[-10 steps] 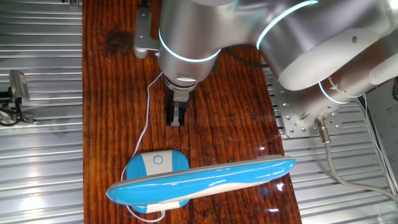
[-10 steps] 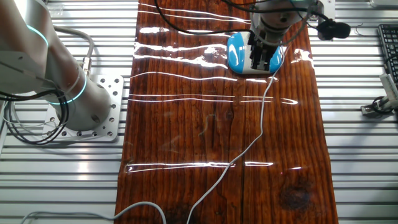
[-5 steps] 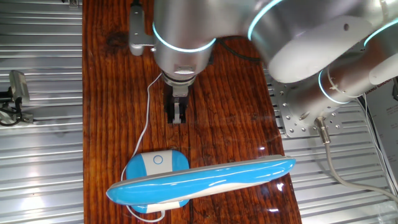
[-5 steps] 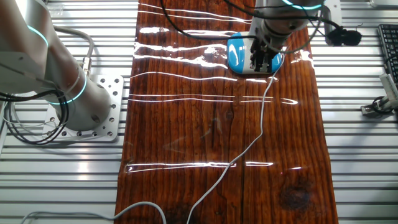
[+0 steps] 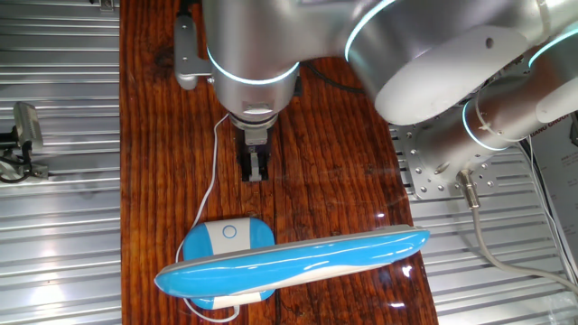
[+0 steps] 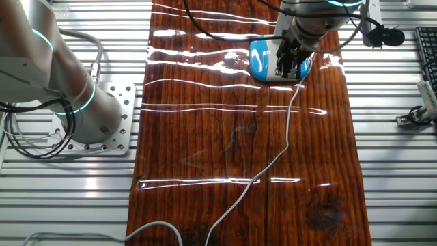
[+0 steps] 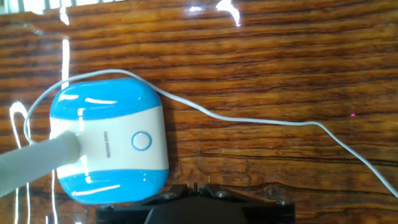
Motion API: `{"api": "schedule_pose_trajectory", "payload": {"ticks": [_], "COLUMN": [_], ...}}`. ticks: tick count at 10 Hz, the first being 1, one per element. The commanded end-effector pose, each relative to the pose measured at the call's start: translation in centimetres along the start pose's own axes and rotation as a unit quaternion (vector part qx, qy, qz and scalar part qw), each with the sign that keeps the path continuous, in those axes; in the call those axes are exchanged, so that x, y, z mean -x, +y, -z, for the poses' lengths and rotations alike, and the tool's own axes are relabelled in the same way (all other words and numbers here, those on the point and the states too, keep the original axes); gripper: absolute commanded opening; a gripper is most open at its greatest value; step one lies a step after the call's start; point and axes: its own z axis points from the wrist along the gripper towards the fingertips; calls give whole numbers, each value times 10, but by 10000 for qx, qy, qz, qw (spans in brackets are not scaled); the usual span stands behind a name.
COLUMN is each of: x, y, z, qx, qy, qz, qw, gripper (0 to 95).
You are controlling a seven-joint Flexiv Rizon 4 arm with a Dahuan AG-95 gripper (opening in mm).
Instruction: Turn on the desk lamp by pressing the button
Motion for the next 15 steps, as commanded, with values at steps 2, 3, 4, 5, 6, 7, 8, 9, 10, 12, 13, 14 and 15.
{"api": "schedule_pose_trajectory", "payload": {"ticks": [2,3,4,5,6,7,8,9,10,12,13,14,15], "x": [2,2,2,2,2,2,2,2,2,2,2,2,2], "y": [0,0,0,0,0,0,0,0,0,0,0,0,0], "z": [-1,-1,-1,-1,-1,-1,-1,-1,-1,-1,-1,-1,-1], "qx": [-247,-222,-231,-228,-202,-188,-149,-135,-122,-104,-104,-92,-71], "qy": [-332,-452,-459,-460,-460,-466,-478,-478,-488,-525,-522,-525,-533], "qz": [42,-51,-48,-82,-88,-102,-112,-119,-130,-133,-128,-129,-147], "qw": [9991,9987,9987,9986,9987,9987,9987,9987,9986,9985,9985,9985,9984], "gripper": [0,0,0,0,0,0,0,0,0,0,0,0,0]}}
